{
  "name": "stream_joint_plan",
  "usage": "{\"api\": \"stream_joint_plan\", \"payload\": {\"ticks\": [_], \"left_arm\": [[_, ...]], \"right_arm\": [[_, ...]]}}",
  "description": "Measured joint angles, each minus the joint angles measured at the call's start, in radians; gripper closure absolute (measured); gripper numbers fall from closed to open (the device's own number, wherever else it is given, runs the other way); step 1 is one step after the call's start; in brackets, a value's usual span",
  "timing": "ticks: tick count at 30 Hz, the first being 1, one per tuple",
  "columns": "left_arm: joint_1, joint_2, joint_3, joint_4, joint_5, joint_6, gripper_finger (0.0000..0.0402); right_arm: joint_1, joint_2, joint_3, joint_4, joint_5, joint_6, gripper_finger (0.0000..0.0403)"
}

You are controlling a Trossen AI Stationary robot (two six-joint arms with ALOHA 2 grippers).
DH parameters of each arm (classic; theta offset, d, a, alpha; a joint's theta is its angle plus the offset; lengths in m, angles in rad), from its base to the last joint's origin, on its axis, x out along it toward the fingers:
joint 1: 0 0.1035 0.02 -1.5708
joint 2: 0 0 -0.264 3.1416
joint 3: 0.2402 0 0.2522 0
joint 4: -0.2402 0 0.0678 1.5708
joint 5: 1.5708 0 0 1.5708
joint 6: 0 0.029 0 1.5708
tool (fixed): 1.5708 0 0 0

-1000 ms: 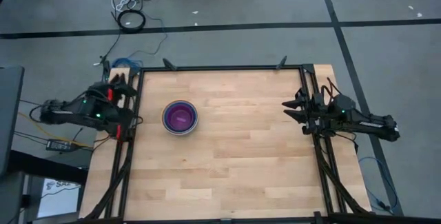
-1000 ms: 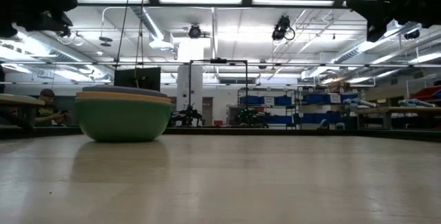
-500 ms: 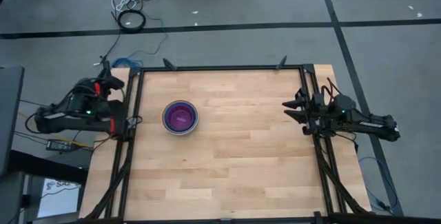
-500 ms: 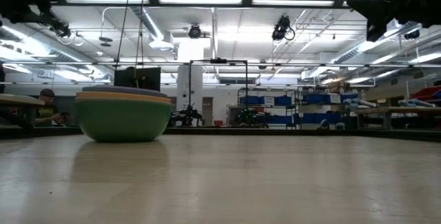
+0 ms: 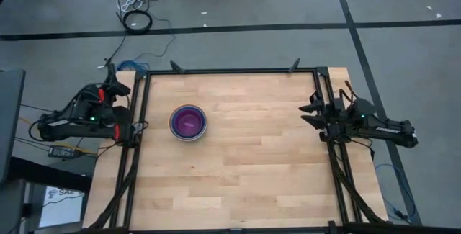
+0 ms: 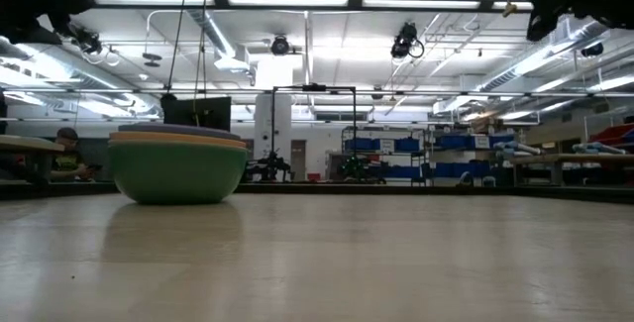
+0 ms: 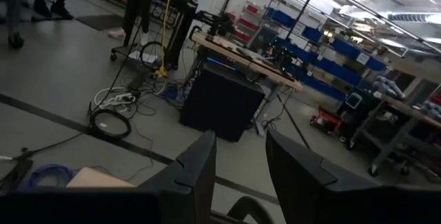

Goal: Nest bowls inside each other
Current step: Return to Home Position

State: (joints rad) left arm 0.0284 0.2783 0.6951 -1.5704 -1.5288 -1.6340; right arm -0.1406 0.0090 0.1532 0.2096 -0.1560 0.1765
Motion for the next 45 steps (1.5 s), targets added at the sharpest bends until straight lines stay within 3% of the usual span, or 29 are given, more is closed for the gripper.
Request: {"api": "stream_joint_plan", "payload": {"ticks": [9, 20, 28, 35, 40, 45], "left_arm": [[0.0, -0.094, -0.001, -0.001, -0.005, -0.047, 0.0264], [0.0, -0.117, -0.082, 0.088, 0.054, -0.029, 0.0264], [-0.005, -0.116, -0.239, 0.28, 0.081, -0.013, 0.0264], [-0.062, -0.115, -0.431, 0.543, 0.108, 0.1, 0.0264], [-0.107, -0.103, -0.43, 0.591, 0.098, 0.29, 0.0264], [-0.13, -0.1, -0.429, 0.587, 0.056, 0.355, 0.0264]], "right_arm": [[0.0, -0.006, 0.0, 0.158, -0.057, 0.002, 0.0259], [0.0, -0.003, 0.0, -0.07, -0.012, 0.031, 0.0259], [0.005, -0.003, -0.088, -0.041, -0.018, 0.036, 0.0259], [0.045, 0.007, -0.144, -0.006, 0.005, 0.045, 0.0259], [0.067, 0.006, -0.144, -0.048, -0.004, -0.013, 0.0259], [0.069, 0.007, -0.144, -0.175, 0.016, 0.001, 0.0259]]}}
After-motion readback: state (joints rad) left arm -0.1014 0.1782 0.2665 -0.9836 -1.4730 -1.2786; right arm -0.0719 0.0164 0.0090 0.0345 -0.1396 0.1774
